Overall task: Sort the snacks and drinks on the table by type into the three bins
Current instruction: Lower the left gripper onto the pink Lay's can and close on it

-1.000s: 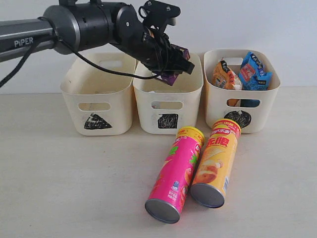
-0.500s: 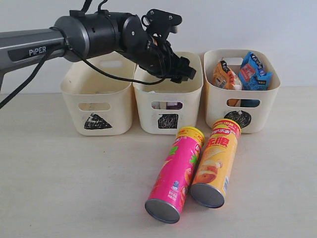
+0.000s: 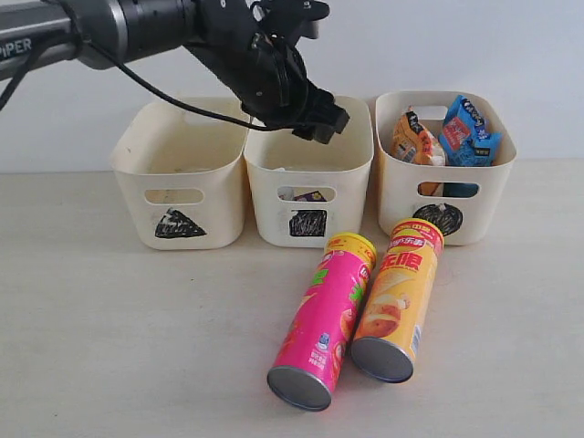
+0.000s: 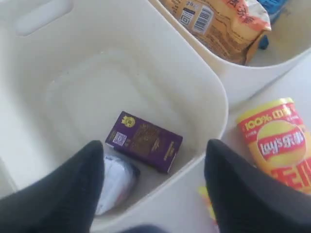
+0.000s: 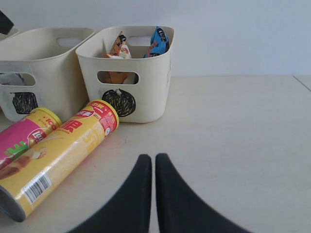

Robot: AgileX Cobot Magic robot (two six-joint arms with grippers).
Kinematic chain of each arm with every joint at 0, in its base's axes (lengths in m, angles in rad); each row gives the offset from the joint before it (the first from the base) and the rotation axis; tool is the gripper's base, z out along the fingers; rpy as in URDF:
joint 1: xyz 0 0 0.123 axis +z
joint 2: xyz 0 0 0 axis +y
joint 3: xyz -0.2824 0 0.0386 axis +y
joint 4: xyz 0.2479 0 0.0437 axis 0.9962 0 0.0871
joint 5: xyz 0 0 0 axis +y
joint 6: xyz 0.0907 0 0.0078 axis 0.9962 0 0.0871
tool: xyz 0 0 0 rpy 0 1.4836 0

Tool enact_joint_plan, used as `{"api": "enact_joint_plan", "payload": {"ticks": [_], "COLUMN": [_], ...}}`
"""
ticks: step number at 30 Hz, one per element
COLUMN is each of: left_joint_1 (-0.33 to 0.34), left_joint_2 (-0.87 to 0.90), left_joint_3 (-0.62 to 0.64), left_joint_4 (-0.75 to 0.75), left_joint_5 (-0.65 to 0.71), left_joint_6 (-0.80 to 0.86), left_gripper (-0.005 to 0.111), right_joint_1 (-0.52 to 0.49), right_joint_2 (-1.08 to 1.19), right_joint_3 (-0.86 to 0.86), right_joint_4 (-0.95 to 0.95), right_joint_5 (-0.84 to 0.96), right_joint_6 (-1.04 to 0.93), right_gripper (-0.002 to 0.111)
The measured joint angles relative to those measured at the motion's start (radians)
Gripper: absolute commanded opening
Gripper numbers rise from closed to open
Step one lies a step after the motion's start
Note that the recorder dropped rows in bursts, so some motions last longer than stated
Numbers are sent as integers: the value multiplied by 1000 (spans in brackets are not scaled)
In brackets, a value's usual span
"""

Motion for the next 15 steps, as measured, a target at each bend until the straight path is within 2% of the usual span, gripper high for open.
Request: {"api": "enact_joint_plan", "payload": {"ticks": [5,9,15], "left_joint_1": [0,0,0], "left_joint_2": [-72,-126,-195], "left_joint_3": [0,29,162], "left_joint_4": [2,4,0], "left_joint_5": [139,246,328], "left_joint_6": [58,86,96], "left_gripper": [4,4,4], "right_joint_1": [0,0,0], "right_joint_2": [0,0,0], "right_joint_3": [0,0,0], "right_joint_4": [0,0,0], "right_joint_5": [0,0,0], "right_joint_6": [0,0,0], "right_gripper": [0,0,0]}}
